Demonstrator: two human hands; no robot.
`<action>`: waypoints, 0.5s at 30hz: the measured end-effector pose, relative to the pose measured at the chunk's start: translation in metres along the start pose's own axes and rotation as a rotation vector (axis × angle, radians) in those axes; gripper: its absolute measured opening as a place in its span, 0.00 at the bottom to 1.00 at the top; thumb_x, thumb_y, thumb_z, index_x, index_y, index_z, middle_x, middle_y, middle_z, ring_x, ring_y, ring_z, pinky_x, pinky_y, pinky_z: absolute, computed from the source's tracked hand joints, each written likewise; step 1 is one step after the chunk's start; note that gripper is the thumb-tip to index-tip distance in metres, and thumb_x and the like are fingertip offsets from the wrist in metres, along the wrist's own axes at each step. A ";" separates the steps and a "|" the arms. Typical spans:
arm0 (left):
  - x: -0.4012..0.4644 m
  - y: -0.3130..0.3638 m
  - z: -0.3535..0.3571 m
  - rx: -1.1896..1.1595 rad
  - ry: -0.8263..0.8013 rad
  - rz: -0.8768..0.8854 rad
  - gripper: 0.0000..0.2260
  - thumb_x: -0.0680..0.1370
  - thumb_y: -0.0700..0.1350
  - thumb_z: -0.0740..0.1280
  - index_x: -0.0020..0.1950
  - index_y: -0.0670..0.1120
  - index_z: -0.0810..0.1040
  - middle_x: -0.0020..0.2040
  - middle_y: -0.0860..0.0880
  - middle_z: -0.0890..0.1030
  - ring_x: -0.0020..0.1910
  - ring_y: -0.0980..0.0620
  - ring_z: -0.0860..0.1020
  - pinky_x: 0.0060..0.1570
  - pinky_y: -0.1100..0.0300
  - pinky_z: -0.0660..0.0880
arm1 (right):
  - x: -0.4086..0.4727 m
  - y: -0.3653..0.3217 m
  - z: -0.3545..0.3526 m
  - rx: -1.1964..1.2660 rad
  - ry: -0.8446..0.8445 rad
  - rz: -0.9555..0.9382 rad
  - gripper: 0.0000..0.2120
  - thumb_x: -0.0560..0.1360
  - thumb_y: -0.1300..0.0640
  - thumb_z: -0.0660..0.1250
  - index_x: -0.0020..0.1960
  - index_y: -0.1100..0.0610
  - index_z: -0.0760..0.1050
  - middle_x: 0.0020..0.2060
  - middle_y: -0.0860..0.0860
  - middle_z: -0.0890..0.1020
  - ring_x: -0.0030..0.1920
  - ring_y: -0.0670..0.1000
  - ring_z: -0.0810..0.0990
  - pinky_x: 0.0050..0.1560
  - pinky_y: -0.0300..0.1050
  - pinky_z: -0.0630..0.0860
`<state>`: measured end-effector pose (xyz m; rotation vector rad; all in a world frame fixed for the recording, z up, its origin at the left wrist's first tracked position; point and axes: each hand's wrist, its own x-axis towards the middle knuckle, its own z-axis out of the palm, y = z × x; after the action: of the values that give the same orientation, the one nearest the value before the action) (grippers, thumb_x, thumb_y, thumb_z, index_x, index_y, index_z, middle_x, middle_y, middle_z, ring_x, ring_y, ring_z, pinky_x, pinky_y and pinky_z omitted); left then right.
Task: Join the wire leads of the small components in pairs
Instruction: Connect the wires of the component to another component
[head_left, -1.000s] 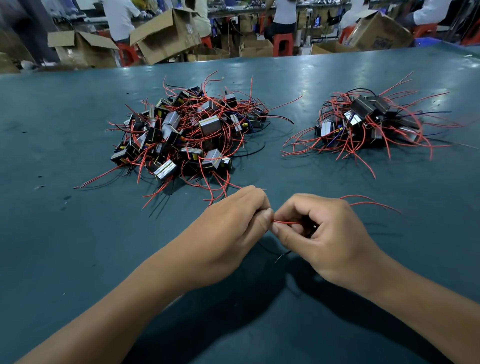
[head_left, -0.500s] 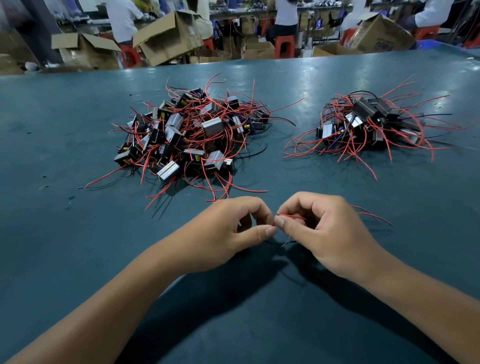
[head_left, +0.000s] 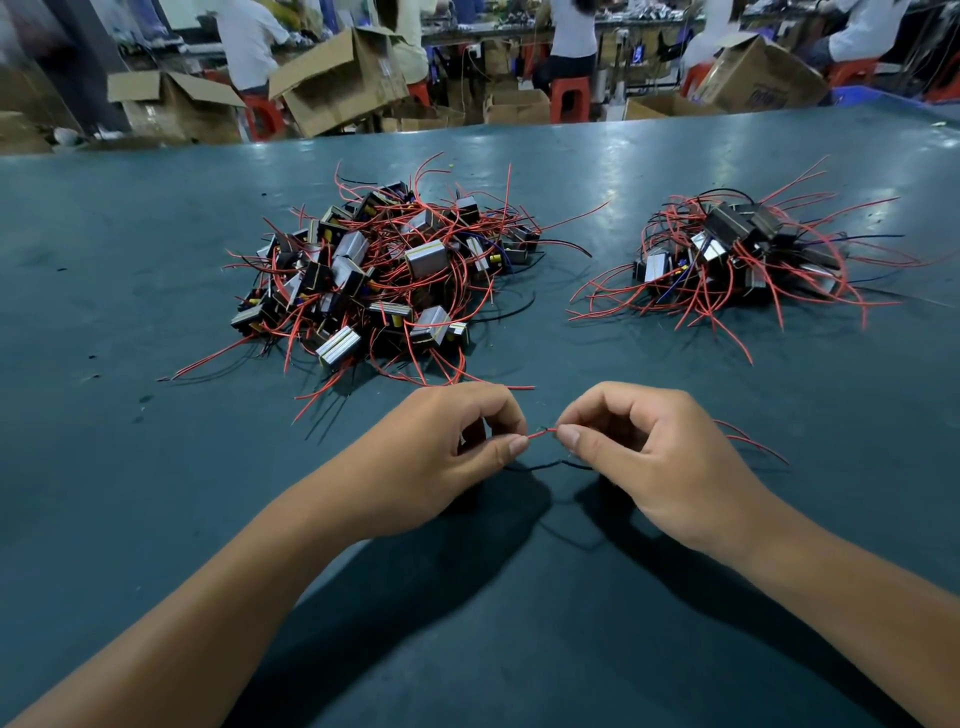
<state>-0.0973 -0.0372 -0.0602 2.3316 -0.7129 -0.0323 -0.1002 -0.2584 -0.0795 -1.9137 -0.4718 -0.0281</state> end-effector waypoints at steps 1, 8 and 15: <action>-0.001 0.000 0.000 0.004 0.009 -0.006 0.03 0.81 0.46 0.68 0.47 0.51 0.77 0.39 0.64 0.77 0.35 0.59 0.73 0.34 0.71 0.66 | 0.000 0.000 -0.001 0.021 0.002 0.002 0.05 0.76 0.60 0.70 0.42 0.53 0.79 0.30 0.45 0.79 0.30 0.44 0.73 0.33 0.38 0.71; -0.006 0.003 -0.009 -0.023 0.007 0.086 0.03 0.77 0.48 0.73 0.46 0.54 0.80 0.41 0.59 0.77 0.37 0.54 0.74 0.38 0.69 0.68 | -0.002 -0.003 -0.014 0.118 -0.058 -0.045 0.04 0.74 0.59 0.65 0.46 0.54 0.77 0.48 0.49 0.84 0.49 0.49 0.83 0.51 0.42 0.79; -0.005 0.006 0.000 -0.069 -0.014 0.106 0.04 0.75 0.49 0.75 0.47 0.50 0.84 0.39 0.55 0.75 0.37 0.56 0.74 0.39 0.67 0.67 | -0.004 -0.001 -0.022 -0.238 -0.146 -0.323 0.04 0.72 0.57 0.73 0.46 0.53 0.79 0.55 0.43 0.81 0.58 0.48 0.79 0.59 0.36 0.70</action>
<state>-0.1046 -0.0383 -0.0568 2.2269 -0.8285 -0.0252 -0.0998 -0.2789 -0.0707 -2.0608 -0.9071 -0.1626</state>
